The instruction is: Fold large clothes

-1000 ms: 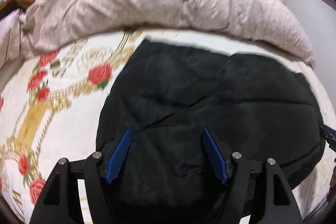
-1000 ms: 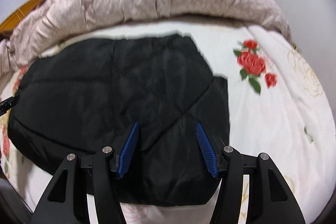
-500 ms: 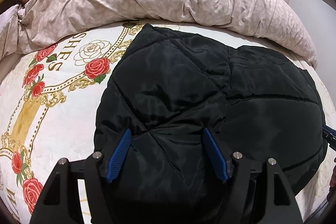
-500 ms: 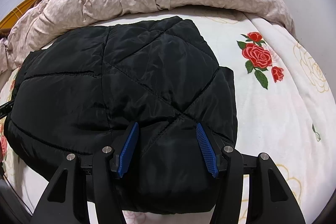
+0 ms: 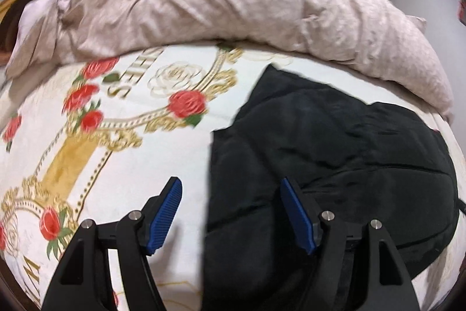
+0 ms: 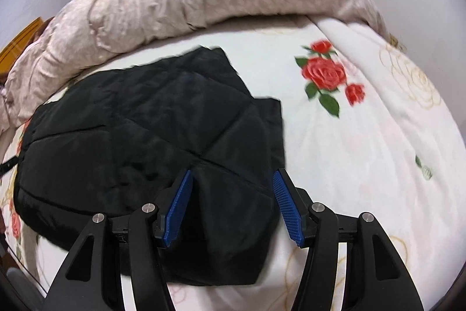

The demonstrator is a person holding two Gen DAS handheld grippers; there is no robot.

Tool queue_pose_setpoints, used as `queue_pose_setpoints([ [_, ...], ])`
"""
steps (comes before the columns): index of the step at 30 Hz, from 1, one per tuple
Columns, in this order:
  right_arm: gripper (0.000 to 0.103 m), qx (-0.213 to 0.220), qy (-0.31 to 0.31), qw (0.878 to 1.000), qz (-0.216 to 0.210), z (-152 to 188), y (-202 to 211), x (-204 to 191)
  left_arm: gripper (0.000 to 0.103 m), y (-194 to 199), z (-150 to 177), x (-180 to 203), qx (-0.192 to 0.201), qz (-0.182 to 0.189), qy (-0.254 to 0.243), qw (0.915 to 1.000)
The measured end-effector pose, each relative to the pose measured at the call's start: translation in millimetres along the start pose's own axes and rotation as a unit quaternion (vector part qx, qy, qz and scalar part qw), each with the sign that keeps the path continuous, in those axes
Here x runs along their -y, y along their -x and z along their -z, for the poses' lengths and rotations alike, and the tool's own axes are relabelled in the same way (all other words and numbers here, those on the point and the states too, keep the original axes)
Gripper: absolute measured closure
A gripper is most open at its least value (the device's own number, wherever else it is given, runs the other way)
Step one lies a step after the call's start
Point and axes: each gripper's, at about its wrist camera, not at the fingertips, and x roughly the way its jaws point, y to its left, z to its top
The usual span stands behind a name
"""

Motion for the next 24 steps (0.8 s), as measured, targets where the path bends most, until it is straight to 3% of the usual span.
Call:
queue_pose_setpoints([
  [8, 0.031, -0.029, -0.054, 0.997, -0.039, 1.5, -34.6, 24.0, 0.029, -37.5, 7.5, -6.3, -0.036, 0.023, 0.026, 0.9988],
  [17, 0.025, -0.05, -0.08, 0.992, -0.084, -3.7, -63.5, 33.1, 0.013, -69.4, 1.4, -11.3, -0.051, 0.056, 0.048, 0.996],
  [24, 0.025, -0.06, -0.102, 0.985, -0.126, -0.3, -76.5, 41.2, 0.012, -79.7, 6.5, -16.9, -0.059, 0.091, 0.066, 0.9919],
])
